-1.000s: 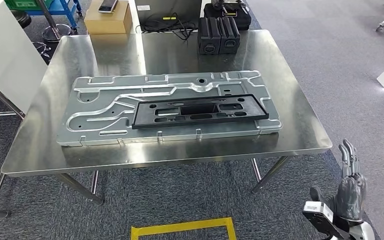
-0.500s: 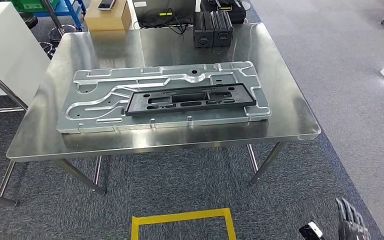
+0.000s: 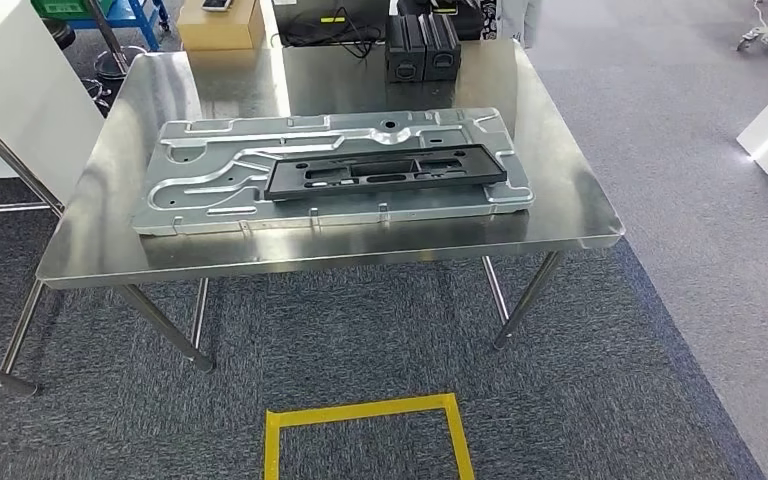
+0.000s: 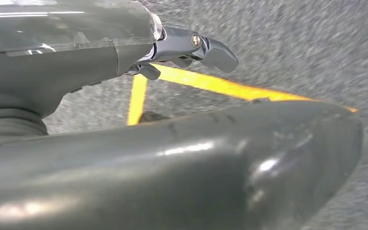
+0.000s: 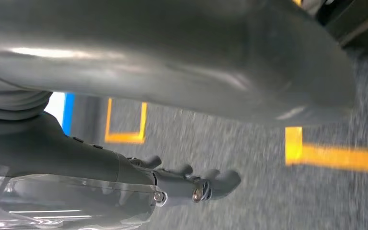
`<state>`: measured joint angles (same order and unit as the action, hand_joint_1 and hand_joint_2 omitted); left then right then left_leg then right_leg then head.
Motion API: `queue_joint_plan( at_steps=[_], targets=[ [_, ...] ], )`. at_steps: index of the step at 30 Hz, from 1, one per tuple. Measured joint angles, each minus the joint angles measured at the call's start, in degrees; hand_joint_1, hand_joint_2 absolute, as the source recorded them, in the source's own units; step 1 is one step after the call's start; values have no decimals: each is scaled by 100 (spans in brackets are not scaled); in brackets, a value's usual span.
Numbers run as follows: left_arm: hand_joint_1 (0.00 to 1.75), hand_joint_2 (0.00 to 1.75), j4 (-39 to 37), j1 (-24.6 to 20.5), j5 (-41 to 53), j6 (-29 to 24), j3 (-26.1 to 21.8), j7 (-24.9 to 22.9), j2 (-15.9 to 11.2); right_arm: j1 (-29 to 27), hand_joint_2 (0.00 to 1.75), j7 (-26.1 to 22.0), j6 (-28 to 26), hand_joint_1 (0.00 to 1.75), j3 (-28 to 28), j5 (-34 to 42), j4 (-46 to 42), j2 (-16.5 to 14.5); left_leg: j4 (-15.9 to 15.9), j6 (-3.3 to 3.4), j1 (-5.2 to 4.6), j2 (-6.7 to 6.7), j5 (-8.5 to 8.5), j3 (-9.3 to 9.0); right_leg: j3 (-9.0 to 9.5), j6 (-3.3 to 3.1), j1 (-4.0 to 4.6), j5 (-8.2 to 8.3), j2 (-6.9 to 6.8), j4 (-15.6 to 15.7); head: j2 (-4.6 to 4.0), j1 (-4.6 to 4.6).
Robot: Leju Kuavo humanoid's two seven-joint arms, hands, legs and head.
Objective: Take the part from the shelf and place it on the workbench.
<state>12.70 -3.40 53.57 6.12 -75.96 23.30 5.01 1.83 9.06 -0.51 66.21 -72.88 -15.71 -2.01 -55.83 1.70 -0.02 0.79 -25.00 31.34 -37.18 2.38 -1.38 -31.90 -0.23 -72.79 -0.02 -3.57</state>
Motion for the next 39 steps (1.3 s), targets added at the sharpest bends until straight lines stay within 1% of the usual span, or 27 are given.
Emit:
queue_joint_plan(
  at_steps=[2, 4, 5, 7, 8, 10, 12, 13, 14, 15, 17, 19, 20, 22, 23, 24, 25, 27, 28, 29, 30, 31, 33, 35, 36, 38, 39],
  targets=[
    [0, 0, 0, 4, 74, -1, 52, -70, 4, 71, 0, -51, 0, 0, 110, 97, 84, -43, -63, -48, 1, -7, 93, 156, 604, -2, -25, 220, 7, 743, 0, 1],
    [0, 0, -2, 11, 169, 1, 106, -122, 15, 130, 0, -86, -18, 0, 226, 217, 136, -71, -117, -123, 2, -12, 175, 256, 1106, -42, -2, 163, 24, 1512, 0, -1],
    [0, 0, -3, 13, 218, 5, 142, -140, 21, 147, 0, -97, -25, 0, 287, 269, 155, -85, -125, -164, 12, -12, 218, 280, 1192, -73, 26, 109, 30, 1687, 0, -2],
    [0, 0, -5, 18, 278, 14, 202, -158, 27, 156, 0, -109, -25, 0, 394, 327, 192, -109, -127, -246, 48, -15, 295, 312, 1147, -161, 63, 171, 12, 1747, 0, -1],
    [0, 0, -5, 23, 291, 17, 220, -159, 28, 159, 0, -114, -18, 0, 434, 337, 209, -120, -179, -274, 64, -20, 230, 351, 1097, -219, 70, 233, -3, 1757, 0, -1],
    [0, 0, -7, 30, 299, 22, 253, -158, 29, 167, 0, -128, 7, 0, 484, 332, 240, -139, -576, -302, 85, -30, -227, 501, 953, -319, 72, 379, -34, 1782, 0, -1],
    [0, 0, -7, 28, 302, 33, 288, -157, 31, 172, 0, -145, 33, 0, 512, 317, 263, -153, -1307, -314, 87, -32, -806, 680, 767, -358, 103, 517, -44, 1769, 0, -2],
    [0, 0, -7, 27, 302, 38, 302, -157, 31, 171, 0, -153, 44, 0, 521, 311, 272, -159, -1619, -317, 86, -32, -925, 714, 667, -362, 118, 584, -48, 1755, 0, -1],
    [0, 0, -7, 26, 301, 41, 311, -157, 28, 172, 0, -158, 52, 0, 526, 309, 283, -166, -1787, -314, 84, -32, -902, 673, 560, -362, 132, 651, -51, 1735, 0, -1],
    [0, 0, -7, 24, 298, 41, 317, -157, 24, 172, 0, -163, 59, 0, 529, 307, 292, -173, -1755, -303, 79, -32, -765, 535, 451, -356, 141, 715, -52, 1708, 0, -1],
    [0, 0, -7, 12, 297, 40, 323, -157, 13, 182, 0, -171, 73, 0, 530, 307, 310, -188, -1133, -261, 65, -32, -502, -21, 259, -330, 147, 827, -50, 1640, 0, -2],
    [0, 0, -7, -12, 299, 39, 327, -155, -1, 193, 0, -175, 85, 0, 531, 307, 322, -210, -271, -206, 32, -31, -573, -629, 155, -280, 156, 916, -58, 1573, 0, -2],
    [0, 0, -7, -20, 298, 38, 329, -152, -6, 198, 0, -180, 91, 0, 531, 306, 327, -218, -13, -175, 12, -31, -651, -787, 136, -249, 154, 962, -66, 1557, 0, -2],
    [0, 0, -7, -19, 287, 25, 331, -148, -9, 199, 0, -203, 127, 0, 531, 272, 336, -223, 113, -93, -7, -25, -631, -791, 119, -175, 143, 1066, -78, 1569, 0, -1],
    [0, 0, -7, -17, 282, 18, 331, -148, -8, 201, 0, -223, 156, 0, 531, 241, 340, -223, 128, -45, -4, -13, -566, -751, 95, -144, 130, 1038, -64, 1546, 0, -1],
    [0, 0, -6, -17, 279, 13, 331, -150, -10, 203, 0, -249, 183, 0, 528, 202, 344, -224, 143, 7, 2, -1, -488, -691, 50, -116, 120, 891, -45, 1444, 0, -1],
    [0, 0, -5, -19, 279, 9, 331, -150, -13, 203, 0, -275, 204, 0, 525, 170, 349, -229, 157, 44, 10, 9, -406, -617, -16, -94, 109, 632, -26, 1235, 0, -1],
    [0, 0, -4, -19, 279, -4, 331, -151, -31, 207, 0, -327, 225, 0, 516, 128, 358, -248, 146, 78, -2, 15, -260, -425, -182, -55, 78, -3, -2, 525, 0, -1],
    [0, 0, -4, -17, 278, -13, 331, -151, -46, 209, 0, -347, 234, 0, 512, 117, 364, -261, 133, 73, -9, 15, -189, -320, -235, -34, 65, -181, 0, 161, 0, -1],
    [0, 0, -4, -14, 277, -16, 331, -151, -63, 212, 0, -363, 247, 0, 508, 109, 370, -271, 114, 64, -14, 17, -118, -206, -235, -16, 52, -212, 1, -97, 0, -1],
    [0, 0, -4, -14, 278, -18, 331, -151, -81, 214, 0, -376, 264, 0, 506, 104, 376, -281, 87, 50, -17, 18, -52, -92, -155, -4, 38, -112, 0, -178, 0, -1],
    [0, 0, -4, -15, 284, -19, 331, -151, -103, 218, 0, -385, 282, 0, 504, 102, 382, -291, 55, 34, -17, 17, 10, 17, 25, 1, 24, 49, 0, -54, 0, -1],
    [0, 0, -4, -10, 326, -13, 337, -151, -142, 235, 0, -394, 309, 0, 501, 118, 390, -314, -26, -10, -22, 11, 113, 196, 689, -20, 15, 229, 5, 740, 0, -1],
    [0, 0, -4, -8, 378, 0, 355, -152, -180, 260, 0, -405, 316, 0, 501, 148, 398, -339, -97, -77, -22, 8, 205, 308, 1271, -78, 44, 96, 15, 1582, 0, -2],
    [0, 0, -4, -9, 391, 5, 363, -153, -192, 269, 0, -409, 315, 0, 502, 161, 400, -350, -115, -117, -14, 9, 254, 343, 1390, -114, 72, 36, 18, 1793, 0, -2],
    [0, 0, -4, -10, 406, 8, 372, -154, -220, 271, 0, -412, 316, 0, 502, 176, 408, -377, -137, -193, 18, 4, 313, 402, 1326, -205, 90, 86, 3, 1858, 0, -2],
    [0, 0, -4, -4, 410, 10, 373, -157, -231, 271, 0, -412, 316, 0, 502, 183, 413, -387, -218, -221, 34, -5, 206, 456, 1266, -261, 91, 148, -13, 1861, 0, -1]
  ],
)
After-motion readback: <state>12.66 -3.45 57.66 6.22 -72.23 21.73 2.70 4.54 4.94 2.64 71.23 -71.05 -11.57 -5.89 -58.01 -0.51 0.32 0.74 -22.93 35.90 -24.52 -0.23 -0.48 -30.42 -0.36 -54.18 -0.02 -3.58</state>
